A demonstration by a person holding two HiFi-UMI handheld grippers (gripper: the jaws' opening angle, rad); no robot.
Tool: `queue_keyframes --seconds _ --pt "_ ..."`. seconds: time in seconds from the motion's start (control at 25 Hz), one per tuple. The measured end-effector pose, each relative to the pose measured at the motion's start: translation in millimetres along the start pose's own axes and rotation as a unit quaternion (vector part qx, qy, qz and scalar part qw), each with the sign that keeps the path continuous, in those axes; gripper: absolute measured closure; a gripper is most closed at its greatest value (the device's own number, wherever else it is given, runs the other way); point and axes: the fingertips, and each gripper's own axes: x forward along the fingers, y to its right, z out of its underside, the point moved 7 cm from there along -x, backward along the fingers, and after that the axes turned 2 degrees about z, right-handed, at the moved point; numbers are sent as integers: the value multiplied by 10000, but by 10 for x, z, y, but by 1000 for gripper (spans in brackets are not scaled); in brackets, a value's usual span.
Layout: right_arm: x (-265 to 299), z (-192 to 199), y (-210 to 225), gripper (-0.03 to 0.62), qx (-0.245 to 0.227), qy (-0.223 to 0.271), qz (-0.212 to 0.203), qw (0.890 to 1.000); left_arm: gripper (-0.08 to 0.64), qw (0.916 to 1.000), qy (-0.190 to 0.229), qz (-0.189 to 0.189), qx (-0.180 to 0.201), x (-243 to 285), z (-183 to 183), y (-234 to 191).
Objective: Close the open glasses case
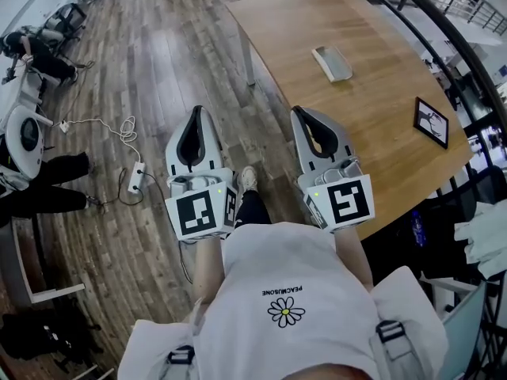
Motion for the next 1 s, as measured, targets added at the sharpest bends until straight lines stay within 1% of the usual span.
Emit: queue_keyframes --seconds 0.16,0.4,0.56,0.64,0.72,0.88,1.0 --pt "407 67 57 583 94 -57 10 9999 543 9999 -34 141 -58 380 142 -206" --pt "1155 133 155 583 13 -204 135 9997 543 9988 50 435 -231 1135 290 -614" --pt "1704 262 197 583 142 -497 97 9986 543 9970 -87 725 -265 1611 381 -835" --pt "1981 298 199 583 119 -617 71 9980 543 9959 -60 858 -290 1879 372 -957" --pt "2222 316 227 583 37 -724 158 9972 543 9947 -28 987 -300 2162 389 -1090" --pt "2573 382 344 583 -62 -911 340 9952 543 9940 -75 1025 -382 2603 543 -1323" --pt "2710 463 481 583 -76 -1079 337 9936 543 9930 -201 970 -644 2765 673 -1324"
